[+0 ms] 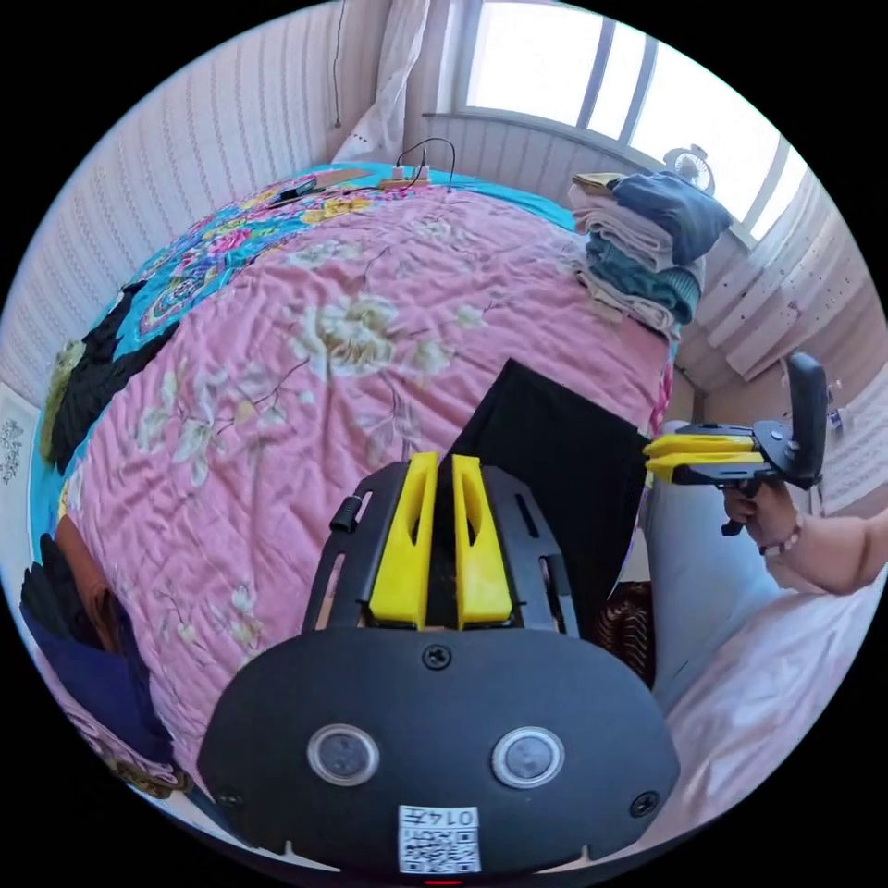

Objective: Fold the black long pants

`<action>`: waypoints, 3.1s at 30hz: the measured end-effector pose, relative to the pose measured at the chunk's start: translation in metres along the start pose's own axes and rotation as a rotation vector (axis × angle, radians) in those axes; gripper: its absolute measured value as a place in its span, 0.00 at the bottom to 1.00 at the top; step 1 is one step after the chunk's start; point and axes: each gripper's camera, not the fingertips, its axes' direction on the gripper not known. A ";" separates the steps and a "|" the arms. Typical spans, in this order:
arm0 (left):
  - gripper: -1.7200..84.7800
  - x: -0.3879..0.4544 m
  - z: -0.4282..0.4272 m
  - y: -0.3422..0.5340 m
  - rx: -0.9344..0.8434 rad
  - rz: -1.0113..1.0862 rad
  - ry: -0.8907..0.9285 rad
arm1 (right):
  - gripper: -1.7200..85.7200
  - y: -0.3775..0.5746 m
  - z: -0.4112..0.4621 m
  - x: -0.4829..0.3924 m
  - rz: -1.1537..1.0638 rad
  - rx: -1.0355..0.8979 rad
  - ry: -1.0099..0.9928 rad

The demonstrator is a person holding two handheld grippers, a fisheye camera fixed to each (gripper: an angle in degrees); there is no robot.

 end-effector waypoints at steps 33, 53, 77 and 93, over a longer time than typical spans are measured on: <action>0.08 -0.182 -0.212 0.238 0.066 -0.649 -0.098 | 0.07 0.067 0.032 -0.216 -0.908 -0.457 -0.674; 0.01 -0.113 -0.167 0.307 0.141 -0.778 0.049 | 0.14 0.033 0.023 -0.152 -0.468 -0.405 -0.204; 0.08 -0.108 -0.131 0.324 0.227 -0.914 0.160 | 0.07 0.013 0.006 -0.195 -0.410 -0.475 -0.438; 0.07 0.078 -0.146 0.020 0.370 -0.271 0.558 | 0.06 -0.062 -0.310 -0.092 -0.497 -0.138 -0.134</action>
